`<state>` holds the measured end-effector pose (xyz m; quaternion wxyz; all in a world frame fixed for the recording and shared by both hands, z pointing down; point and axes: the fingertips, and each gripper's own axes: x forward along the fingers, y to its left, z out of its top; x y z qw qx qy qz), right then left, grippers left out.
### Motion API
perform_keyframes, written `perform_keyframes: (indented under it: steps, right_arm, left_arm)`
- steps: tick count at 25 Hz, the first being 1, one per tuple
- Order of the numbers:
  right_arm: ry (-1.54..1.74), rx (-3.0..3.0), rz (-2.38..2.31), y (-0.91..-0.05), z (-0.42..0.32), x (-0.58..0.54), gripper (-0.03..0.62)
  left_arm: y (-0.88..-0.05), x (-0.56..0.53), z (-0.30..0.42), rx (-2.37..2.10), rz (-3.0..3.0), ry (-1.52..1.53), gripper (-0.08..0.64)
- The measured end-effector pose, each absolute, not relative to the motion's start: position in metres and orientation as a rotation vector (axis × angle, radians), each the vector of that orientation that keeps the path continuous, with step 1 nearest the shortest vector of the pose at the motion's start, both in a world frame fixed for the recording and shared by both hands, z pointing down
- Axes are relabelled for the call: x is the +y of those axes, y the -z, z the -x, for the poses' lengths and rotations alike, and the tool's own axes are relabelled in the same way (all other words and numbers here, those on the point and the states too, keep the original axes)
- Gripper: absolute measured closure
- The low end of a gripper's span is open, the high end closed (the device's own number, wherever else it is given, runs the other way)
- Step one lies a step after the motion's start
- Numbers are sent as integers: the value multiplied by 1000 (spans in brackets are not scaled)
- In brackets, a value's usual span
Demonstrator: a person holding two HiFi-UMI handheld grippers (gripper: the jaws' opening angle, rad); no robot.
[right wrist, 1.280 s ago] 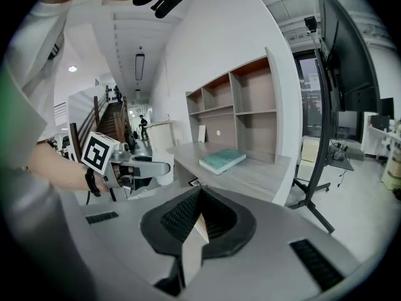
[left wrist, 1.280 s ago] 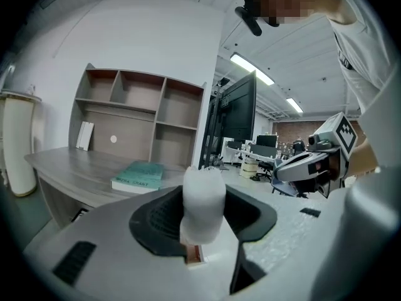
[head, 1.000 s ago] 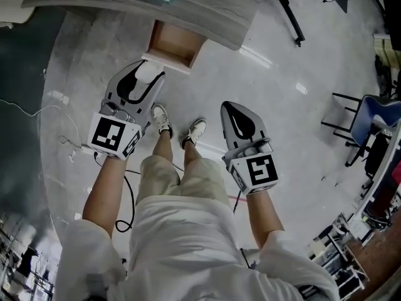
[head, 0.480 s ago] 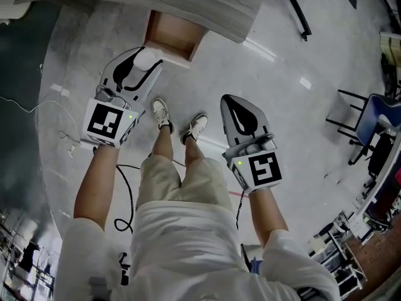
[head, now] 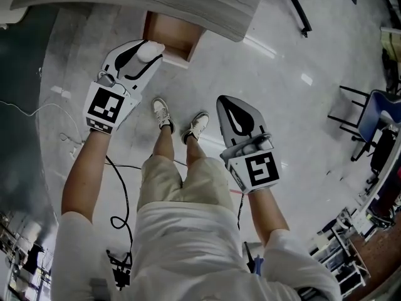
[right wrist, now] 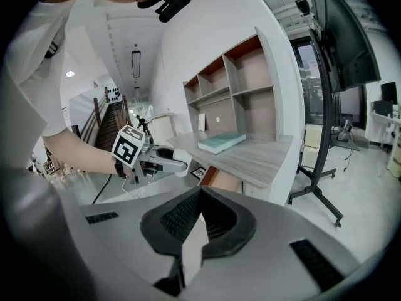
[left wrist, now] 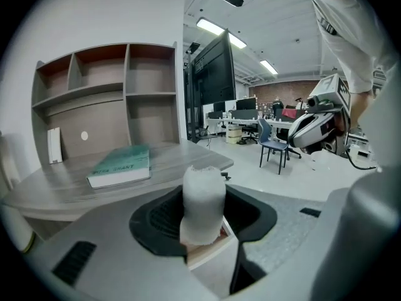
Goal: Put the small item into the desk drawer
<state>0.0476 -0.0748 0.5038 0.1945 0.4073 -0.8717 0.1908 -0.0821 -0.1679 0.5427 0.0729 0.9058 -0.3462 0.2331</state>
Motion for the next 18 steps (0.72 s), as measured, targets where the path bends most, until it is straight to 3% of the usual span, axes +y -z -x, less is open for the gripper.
perform_keyframes:
  steps: [18]
  right_arm:
    - [-573, -2421, -1116, -517, -35, -72, 595]
  left_arm:
    - [-627, -187, 71, -784, -2763, -1080, 377]
